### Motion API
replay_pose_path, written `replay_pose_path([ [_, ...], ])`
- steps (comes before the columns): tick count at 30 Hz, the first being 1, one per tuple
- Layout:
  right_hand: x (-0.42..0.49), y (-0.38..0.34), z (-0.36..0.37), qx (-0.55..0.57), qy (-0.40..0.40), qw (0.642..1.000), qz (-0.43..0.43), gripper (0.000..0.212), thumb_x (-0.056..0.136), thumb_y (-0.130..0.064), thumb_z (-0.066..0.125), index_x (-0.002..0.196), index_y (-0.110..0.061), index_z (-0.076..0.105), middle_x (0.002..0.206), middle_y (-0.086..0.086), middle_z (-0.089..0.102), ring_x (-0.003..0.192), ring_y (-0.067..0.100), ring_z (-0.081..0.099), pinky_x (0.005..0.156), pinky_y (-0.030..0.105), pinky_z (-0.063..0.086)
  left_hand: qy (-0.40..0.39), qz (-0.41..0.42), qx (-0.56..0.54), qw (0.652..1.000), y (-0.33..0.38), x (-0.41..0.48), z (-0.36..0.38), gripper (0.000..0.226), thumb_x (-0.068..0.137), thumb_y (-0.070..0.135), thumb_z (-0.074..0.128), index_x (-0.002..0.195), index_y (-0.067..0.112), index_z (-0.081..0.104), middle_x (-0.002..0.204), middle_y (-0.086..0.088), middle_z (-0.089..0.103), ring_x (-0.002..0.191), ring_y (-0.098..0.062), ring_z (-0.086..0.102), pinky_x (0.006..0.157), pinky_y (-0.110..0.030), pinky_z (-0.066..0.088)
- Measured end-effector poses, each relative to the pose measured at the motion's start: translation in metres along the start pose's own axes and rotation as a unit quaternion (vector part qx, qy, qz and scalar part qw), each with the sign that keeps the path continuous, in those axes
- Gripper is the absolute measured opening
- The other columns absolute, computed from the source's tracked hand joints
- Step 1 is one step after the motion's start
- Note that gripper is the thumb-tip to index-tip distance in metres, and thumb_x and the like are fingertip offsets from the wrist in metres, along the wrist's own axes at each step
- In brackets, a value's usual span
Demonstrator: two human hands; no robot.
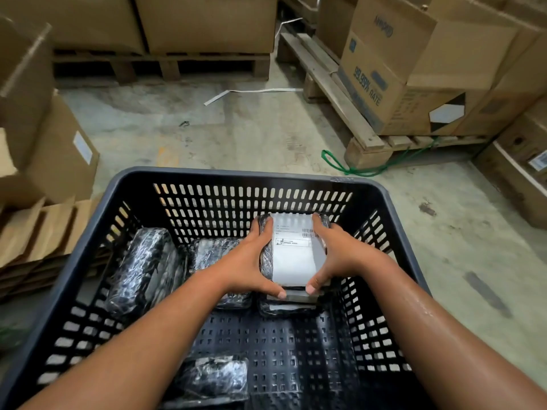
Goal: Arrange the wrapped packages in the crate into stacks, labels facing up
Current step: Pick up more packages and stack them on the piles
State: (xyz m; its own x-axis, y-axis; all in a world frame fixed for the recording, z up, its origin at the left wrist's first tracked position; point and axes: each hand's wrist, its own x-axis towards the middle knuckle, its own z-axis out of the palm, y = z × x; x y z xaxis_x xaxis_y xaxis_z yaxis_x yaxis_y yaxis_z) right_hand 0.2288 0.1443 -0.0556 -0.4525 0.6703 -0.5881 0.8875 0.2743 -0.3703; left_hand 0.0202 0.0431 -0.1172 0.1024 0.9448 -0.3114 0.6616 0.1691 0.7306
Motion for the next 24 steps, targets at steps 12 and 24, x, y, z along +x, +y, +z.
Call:
replay_pose_path([
  [12,-0.014,-0.060,-0.001,-0.063,0.116,0.986,-0.101,0.116,0.071,-0.038,0.095,0.164,-0.024,0.028,0.174,0.014,0.012,0.160,0.034,0.011,0.126,0.047,0.018,0.053,-0.077,0.065,0.994,-0.015,-0.047,-0.065,0.128,0.059,0.039,0.094,0.158,0.036,0.013,0.168,0.002,0.007,0.153,-0.026,0.016,0.123,-0.042,0.015],
  [24,0.042,-0.138,0.130,0.044,0.054,0.969,-0.238,0.091,0.085,-0.016,0.085,0.160,-0.024,0.036,0.164,0.009,0.040,0.152,0.029,0.036,0.126,0.042,0.025,0.008,-0.147,0.279,0.949,-0.043,-0.122,-0.111,0.126,0.068,0.030,0.092,0.161,0.014,0.008,0.169,-0.008,-0.005,0.154,-0.028,-0.003,0.122,-0.036,0.010],
])
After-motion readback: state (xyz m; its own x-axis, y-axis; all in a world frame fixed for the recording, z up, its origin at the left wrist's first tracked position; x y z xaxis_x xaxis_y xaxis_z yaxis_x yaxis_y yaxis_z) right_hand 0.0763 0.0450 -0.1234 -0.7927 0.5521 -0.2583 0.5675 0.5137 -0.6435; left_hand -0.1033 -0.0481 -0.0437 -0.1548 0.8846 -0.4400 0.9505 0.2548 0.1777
